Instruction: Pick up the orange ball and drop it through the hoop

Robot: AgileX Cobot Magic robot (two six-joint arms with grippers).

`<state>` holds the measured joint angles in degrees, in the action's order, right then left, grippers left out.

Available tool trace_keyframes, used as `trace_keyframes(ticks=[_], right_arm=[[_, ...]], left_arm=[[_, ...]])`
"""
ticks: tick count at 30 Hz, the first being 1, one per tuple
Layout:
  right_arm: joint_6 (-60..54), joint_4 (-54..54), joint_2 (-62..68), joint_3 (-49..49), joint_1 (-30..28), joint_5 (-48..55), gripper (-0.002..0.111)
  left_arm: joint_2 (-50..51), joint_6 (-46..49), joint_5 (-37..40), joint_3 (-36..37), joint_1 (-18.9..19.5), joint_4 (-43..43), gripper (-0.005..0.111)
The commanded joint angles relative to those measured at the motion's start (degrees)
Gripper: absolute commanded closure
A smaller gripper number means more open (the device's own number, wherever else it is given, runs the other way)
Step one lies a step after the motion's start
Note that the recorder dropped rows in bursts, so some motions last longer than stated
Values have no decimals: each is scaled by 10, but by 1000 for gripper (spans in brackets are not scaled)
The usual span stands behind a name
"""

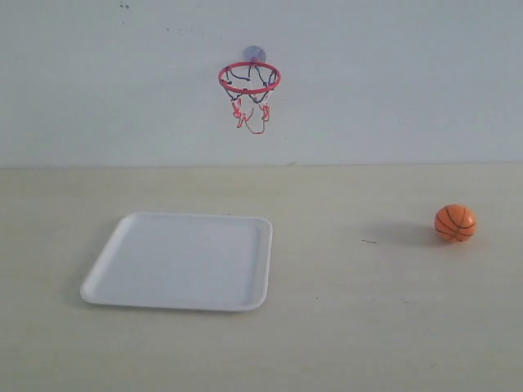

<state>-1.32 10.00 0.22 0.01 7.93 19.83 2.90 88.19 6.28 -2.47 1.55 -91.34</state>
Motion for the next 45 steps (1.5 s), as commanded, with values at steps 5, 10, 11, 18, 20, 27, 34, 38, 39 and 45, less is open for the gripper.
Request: trace_keyframes(ticks=[5, 10, 11, 18, 20, 27, 34, 38, 39, 45], right_arm=[[-1, 0, -2, 0, 0, -6, 109], [-1, 0, -2, 0, 0, -6, 109], [-1, 0, -2, 0, 0, -6, 109], [-1, 0, -2, 0, 0, -6, 109], [-1, 0, -2, 0, 0, -6, 109], [-1, 0, -2, 0, 0, -6, 109], [-1, 0, -2, 0, 0, -6, 109], [-1, 0, -2, 0, 0, -6, 109], [-1, 0, -2, 0, 0, -6, 109], [-1, 0, -2, 0, 0, -6, 109]], left_arm=[[-3, -6, 28, -3, 5, -82, 103], [-3, -258, 28, -3, 5, 18, 103], [-3, -383, 25, -3, 5, 101, 103], [-5, -954, 15, 19, 5, 756, 103], [-16, -952, 15, 25, 6, 806, 103], [-29, -849, 46, 25, 6, 833, 103], [-29, -804, 112, 25, 6, 832, 103], [-29, -813, 115, 25, 5, 829, 103], [-29, -820, 117, 25, 5, 828, 103], [-29, -839, 117, 25, 5, 828, 103]])
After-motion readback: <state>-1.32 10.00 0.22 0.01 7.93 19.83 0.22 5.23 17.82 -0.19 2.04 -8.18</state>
